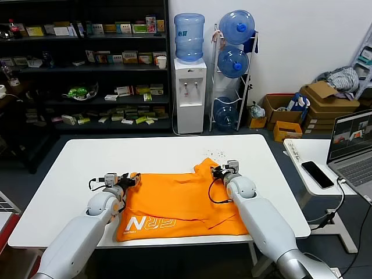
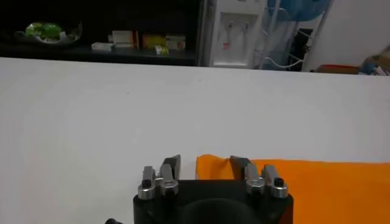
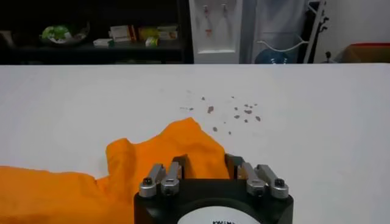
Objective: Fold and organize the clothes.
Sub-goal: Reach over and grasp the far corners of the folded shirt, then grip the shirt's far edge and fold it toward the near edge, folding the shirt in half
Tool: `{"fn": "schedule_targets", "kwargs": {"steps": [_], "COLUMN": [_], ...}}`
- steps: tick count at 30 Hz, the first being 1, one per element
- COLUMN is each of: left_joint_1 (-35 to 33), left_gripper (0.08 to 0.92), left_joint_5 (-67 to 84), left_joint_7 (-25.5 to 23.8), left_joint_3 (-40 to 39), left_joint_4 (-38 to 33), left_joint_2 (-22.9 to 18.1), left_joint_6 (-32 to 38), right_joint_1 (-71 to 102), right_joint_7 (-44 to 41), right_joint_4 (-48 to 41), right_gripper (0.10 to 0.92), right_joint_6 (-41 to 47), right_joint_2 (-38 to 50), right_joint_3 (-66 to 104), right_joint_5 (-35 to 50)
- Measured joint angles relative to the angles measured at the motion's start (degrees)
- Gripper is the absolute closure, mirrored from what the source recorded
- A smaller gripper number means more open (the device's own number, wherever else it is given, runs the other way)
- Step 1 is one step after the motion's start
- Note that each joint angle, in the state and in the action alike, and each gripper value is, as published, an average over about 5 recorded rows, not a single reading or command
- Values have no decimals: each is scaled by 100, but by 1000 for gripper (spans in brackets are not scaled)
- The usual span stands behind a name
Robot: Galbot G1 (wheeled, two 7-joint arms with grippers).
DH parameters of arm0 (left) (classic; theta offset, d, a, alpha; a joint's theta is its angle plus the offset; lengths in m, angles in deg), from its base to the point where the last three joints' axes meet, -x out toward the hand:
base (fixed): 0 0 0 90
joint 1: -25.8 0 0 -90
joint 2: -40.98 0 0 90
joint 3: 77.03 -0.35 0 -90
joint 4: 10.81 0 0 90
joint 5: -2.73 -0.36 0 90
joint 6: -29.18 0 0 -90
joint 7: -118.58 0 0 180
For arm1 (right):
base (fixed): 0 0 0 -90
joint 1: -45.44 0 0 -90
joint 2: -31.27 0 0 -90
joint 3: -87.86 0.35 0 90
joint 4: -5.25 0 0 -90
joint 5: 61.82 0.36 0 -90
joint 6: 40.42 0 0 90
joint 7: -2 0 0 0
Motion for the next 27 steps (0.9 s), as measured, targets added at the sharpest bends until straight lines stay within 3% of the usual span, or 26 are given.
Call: {"fn": "schedule_targets", "kwargs": {"steps": [8,15,27], "left_joint_1": [-29,-179,-844], "left_gripper": [700,888,908], "left_joint_5": [-21,-117,-372], "left_joint_7": [32,117,300], "left_joint_3": [-16,21,396], "left_joint_4": [-7,-176,-1210], "left_joint_2": [-31,22,285], "left_joint_6": [156,316,614], "right_joint_1": [99,231,977], "right_joint_7": [-109,-159,120], "right_joint_4": [72,292,1582], "right_gripper": [860,901,901], "right_joint_6": [-261,-722,-1147], "right_joint_2": [66,169,788], "right_joint_3": [-9,22,68], "right_joint_5": [41,113,352]}}
